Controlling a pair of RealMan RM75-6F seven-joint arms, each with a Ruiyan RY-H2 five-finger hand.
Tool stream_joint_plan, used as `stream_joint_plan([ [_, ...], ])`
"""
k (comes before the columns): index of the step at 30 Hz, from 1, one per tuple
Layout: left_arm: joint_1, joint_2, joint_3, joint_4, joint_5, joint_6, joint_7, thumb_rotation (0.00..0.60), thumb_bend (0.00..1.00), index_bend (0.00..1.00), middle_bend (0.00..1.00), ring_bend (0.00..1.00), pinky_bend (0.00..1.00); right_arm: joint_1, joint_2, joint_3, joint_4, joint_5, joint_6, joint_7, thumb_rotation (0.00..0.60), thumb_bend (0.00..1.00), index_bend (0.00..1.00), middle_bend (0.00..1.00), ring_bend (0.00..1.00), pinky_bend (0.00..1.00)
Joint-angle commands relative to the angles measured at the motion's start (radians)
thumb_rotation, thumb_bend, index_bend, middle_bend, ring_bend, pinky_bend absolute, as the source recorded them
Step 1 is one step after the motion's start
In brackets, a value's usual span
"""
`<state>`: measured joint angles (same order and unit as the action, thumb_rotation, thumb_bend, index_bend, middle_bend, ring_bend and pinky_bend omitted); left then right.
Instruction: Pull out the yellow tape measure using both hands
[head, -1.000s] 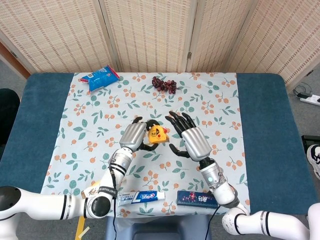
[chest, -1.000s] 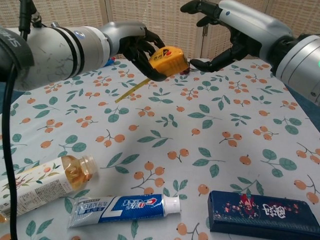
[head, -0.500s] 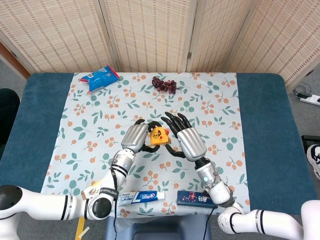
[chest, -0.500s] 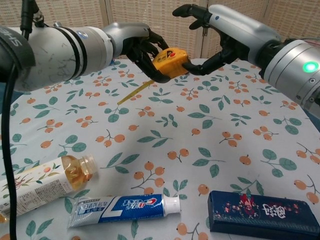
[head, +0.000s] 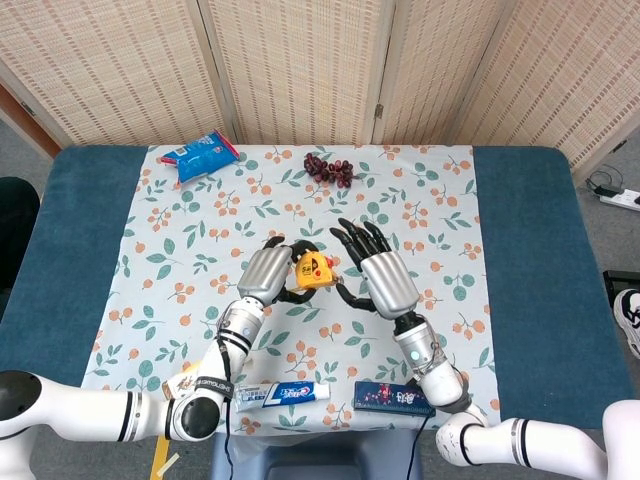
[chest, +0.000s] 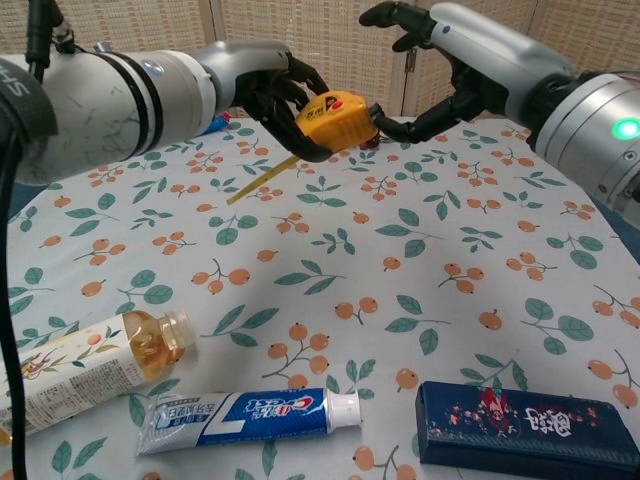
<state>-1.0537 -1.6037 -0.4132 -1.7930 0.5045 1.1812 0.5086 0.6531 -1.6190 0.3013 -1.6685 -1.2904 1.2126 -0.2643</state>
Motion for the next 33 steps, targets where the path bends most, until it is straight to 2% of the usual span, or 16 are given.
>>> stream_joint_plan([
  [1, 0.000, -0.001, 0.004, 0.000, 0.005, 0.004, 0.001, 0.600, 0.34, 0.54, 0.48, 0.38, 0.13, 0.002, -0.001, 0.002, 0.002, 0.004, 0.002, -0.003, 0.600, 0.40, 0.12, 0.06, 0.11, 0.05],
  [6, 0.002, -0.007, 0.010, 0.008, 0.015, 0.008, -0.001, 0.600, 0.34, 0.54, 0.48, 0.38, 0.13, 0.005, -0.012, 0.007, 0.012, 0.009, 0.017, -0.015, 0.600, 0.42, 0.14, 0.08, 0.13, 0.05],
  [19, 0.009, -0.001, 0.009, 0.011, 0.026, 0.007, -0.010, 0.600, 0.34, 0.55, 0.49, 0.38, 0.13, 0.020, -0.028, 0.026, -0.014, 0.069, 0.018, -0.065, 0.600, 0.58, 0.38, 0.16, 0.15, 0.05],
  [33, 0.018, 0.009, 0.007, 0.010, 0.031, 0.001, -0.023, 0.600, 0.34, 0.55, 0.49, 0.38, 0.13, 0.032, -0.024, 0.033, -0.053, 0.113, 0.022, -0.107, 0.600, 0.60, 0.52, 0.22, 0.19, 0.05],
])
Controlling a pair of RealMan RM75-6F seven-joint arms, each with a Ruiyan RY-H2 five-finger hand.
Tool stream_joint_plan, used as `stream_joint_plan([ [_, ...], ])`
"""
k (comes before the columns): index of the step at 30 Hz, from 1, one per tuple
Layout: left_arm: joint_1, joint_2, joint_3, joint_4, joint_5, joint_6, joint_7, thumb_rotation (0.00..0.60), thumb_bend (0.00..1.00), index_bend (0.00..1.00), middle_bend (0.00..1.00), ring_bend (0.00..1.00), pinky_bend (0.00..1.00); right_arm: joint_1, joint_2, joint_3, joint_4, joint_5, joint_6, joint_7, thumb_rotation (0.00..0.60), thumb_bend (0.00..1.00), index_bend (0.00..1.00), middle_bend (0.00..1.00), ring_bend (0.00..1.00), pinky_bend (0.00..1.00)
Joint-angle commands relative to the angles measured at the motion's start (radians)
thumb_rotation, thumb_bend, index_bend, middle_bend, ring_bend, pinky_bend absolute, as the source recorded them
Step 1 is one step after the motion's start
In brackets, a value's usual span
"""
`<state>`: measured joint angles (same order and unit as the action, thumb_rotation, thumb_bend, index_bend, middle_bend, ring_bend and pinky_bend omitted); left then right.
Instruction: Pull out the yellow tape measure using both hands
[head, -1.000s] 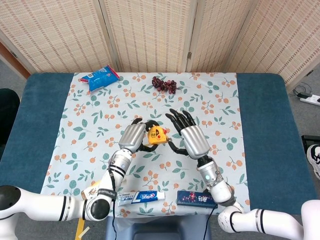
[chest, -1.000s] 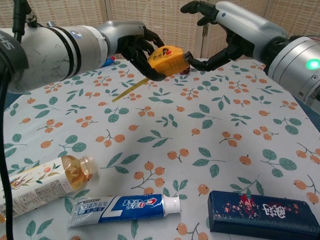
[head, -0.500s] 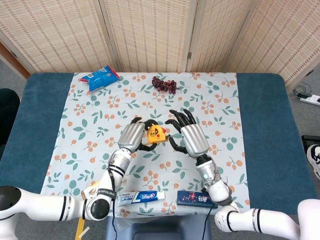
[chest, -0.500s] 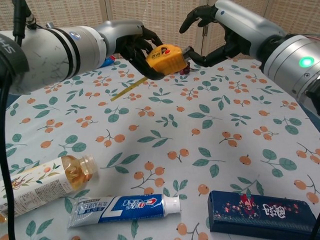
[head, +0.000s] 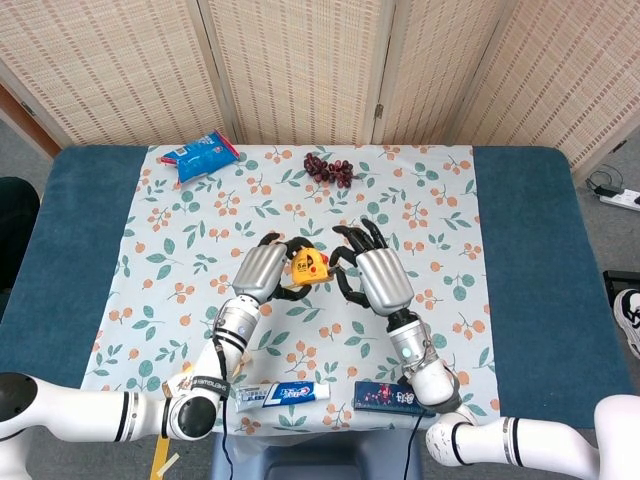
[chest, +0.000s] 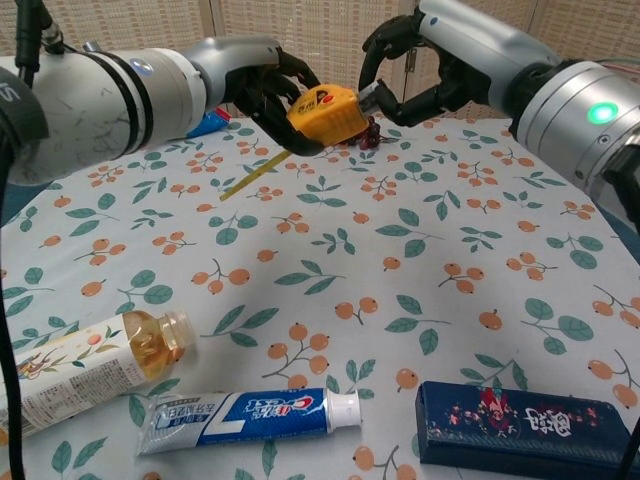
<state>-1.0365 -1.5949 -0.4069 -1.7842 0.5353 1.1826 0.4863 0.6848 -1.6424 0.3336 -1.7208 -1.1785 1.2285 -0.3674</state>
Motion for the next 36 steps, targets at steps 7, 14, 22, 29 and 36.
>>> stream_joint_plan([
  [7, 0.003, -0.005, 0.005, 0.031, 0.000, -0.011, -0.010, 0.600, 0.34, 0.55, 0.49, 0.38, 0.14, -0.007, 0.004, -0.003, 0.000, -0.004, 0.026, -0.001, 0.600, 0.64, 0.60, 0.30, 0.23, 0.05],
  [14, 0.020, 0.002, 0.035, 0.090, 0.012, -0.051, -0.026, 0.600, 0.34, 0.55, 0.49, 0.38, 0.15, -0.024, 0.037, -0.017, 0.000, -0.014, 0.020, 0.042, 0.600, 0.65, 0.66, 0.32, 0.25, 0.05],
  [22, 0.054, 0.048, 0.100, 0.169, 0.026, -0.150, -0.044, 0.600, 0.34, 0.56, 0.50, 0.39, 0.16, -0.056, 0.123, -0.043, -0.025, -0.053, 0.008, 0.103, 0.600, 0.65, 0.66, 0.32, 0.25, 0.05],
  [29, 0.080, 0.080, 0.142, 0.235, 0.037, -0.229, -0.075, 0.600, 0.34, 0.57, 0.50, 0.39, 0.14, -0.098, 0.215, -0.056, -0.045, -0.087, 0.004, 0.212, 0.600, 0.65, 0.66, 0.32, 0.25, 0.05],
  [36, 0.100, 0.087, 0.170, 0.312, 0.065, -0.297, -0.119, 0.600, 0.34, 0.57, 0.50, 0.40, 0.13, -0.144, 0.313, -0.059, -0.073, -0.127, 0.027, 0.308, 0.600, 0.65, 0.66, 0.33, 0.25, 0.05],
])
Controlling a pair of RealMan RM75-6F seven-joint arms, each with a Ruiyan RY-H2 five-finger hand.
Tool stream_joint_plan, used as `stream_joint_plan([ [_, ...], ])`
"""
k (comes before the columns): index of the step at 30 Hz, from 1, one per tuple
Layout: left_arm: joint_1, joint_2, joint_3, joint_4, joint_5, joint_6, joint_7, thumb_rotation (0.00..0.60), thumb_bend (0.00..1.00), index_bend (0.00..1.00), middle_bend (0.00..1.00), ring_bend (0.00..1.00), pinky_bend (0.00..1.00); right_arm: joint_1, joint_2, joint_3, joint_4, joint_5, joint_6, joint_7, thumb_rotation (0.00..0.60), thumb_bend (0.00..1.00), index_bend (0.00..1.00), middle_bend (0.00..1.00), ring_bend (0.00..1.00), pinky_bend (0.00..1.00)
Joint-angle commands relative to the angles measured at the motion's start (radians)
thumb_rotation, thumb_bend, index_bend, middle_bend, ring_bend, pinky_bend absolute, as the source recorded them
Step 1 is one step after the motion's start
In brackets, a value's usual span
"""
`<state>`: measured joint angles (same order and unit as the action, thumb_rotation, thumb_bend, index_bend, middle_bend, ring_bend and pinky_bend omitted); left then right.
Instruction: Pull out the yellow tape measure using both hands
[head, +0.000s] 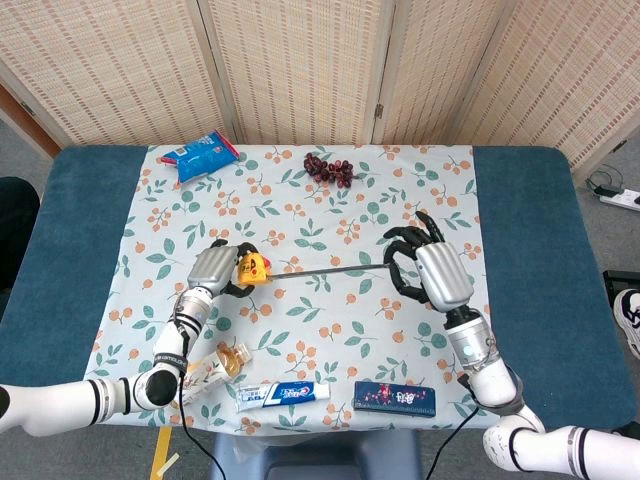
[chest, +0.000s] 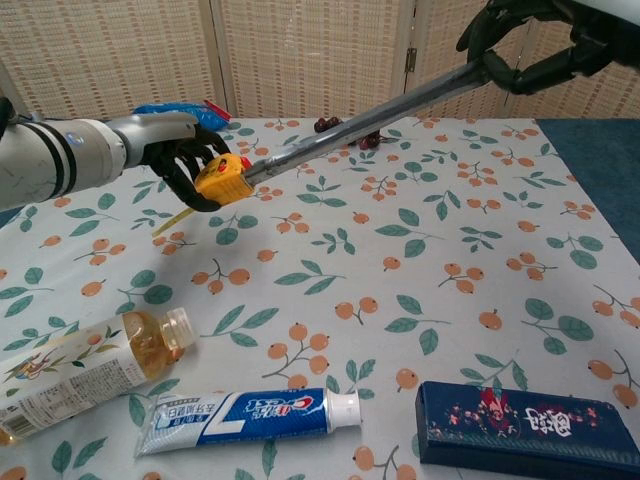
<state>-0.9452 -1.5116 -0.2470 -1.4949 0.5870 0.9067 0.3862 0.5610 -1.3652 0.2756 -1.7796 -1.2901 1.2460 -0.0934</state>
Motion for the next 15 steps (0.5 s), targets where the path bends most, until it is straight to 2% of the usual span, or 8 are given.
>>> stream_joint_plan([
  [1, 0.013, 0.004, 0.013, 0.035, 0.017, -0.029, -0.027, 0.600, 0.34, 0.57, 0.50, 0.40, 0.13, -0.029, 0.053, -0.001, -0.018, -0.020, 0.015, 0.050, 0.600, 0.65, 0.66, 0.33, 0.25, 0.05],
  [15, 0.050, 0.020, 0.021, 0.129, 0.054, -0.087, -0.108, 0.600, 0.34, 0.58, 0.50, 0.40, 0.14, -0.154, 0.275, -0.005, -0.068, -0.068, 0.081, 0.275, 0.600, 0.65, 0.66, 0.33, 0.25, 0.05],
])
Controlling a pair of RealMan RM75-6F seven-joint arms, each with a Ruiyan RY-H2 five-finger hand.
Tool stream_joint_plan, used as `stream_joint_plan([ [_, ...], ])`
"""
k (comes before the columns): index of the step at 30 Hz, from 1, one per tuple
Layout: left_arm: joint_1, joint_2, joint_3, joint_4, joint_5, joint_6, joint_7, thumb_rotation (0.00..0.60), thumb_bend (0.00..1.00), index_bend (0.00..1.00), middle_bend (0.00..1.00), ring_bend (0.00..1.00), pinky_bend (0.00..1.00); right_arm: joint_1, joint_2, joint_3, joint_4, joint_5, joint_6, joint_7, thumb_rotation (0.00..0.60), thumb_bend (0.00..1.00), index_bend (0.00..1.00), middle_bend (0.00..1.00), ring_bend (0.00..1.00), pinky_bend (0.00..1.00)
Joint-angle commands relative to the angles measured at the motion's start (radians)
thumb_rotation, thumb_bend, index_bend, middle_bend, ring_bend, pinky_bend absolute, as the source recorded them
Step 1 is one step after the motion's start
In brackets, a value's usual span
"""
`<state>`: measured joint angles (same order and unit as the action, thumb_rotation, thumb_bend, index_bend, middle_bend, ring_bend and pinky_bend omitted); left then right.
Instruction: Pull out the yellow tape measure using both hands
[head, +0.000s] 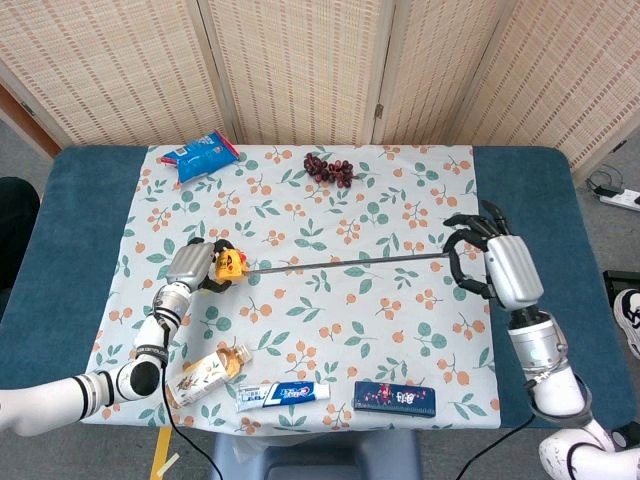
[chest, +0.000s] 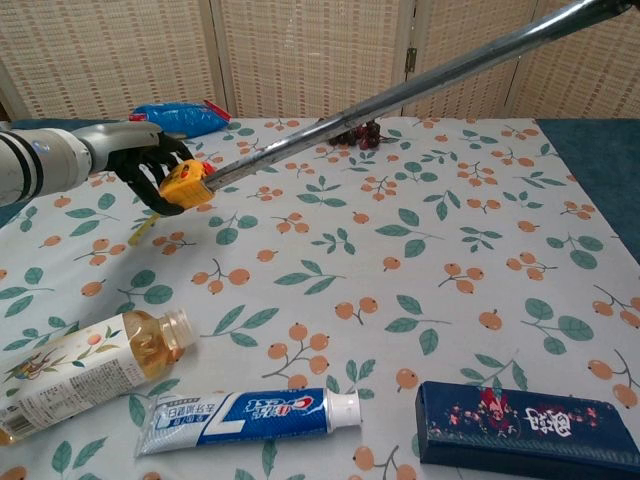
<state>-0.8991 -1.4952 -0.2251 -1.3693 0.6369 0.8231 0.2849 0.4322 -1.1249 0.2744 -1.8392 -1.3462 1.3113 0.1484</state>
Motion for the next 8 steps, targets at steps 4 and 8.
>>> stream_joint_plan([
  [4, 0.012, 0.010, 0.001, 0.014, 0.013, -0.013, -0.020, 0.600, 0.34, 0.58, 0.50, 0.40, 0.14, -0.054, 0.079, -0.006, -0.010, -0.024, 0.028, 0.103, 0.600, 0.65, 0.66, 0.33, 0.26, 0.05],
  [8, 0.017, 0.013, 0.002, 0.020, 0.021, -0.021, -0.030, 0.600, 0.34, 0.58, 0.50, 0.40, 0.14, -0.067, 0.099, -0.008, -0.003, -0.038, 0.037, 0.137, 0.600, 0.65, 0.66, 0.33, 0.26, 0.05],
])
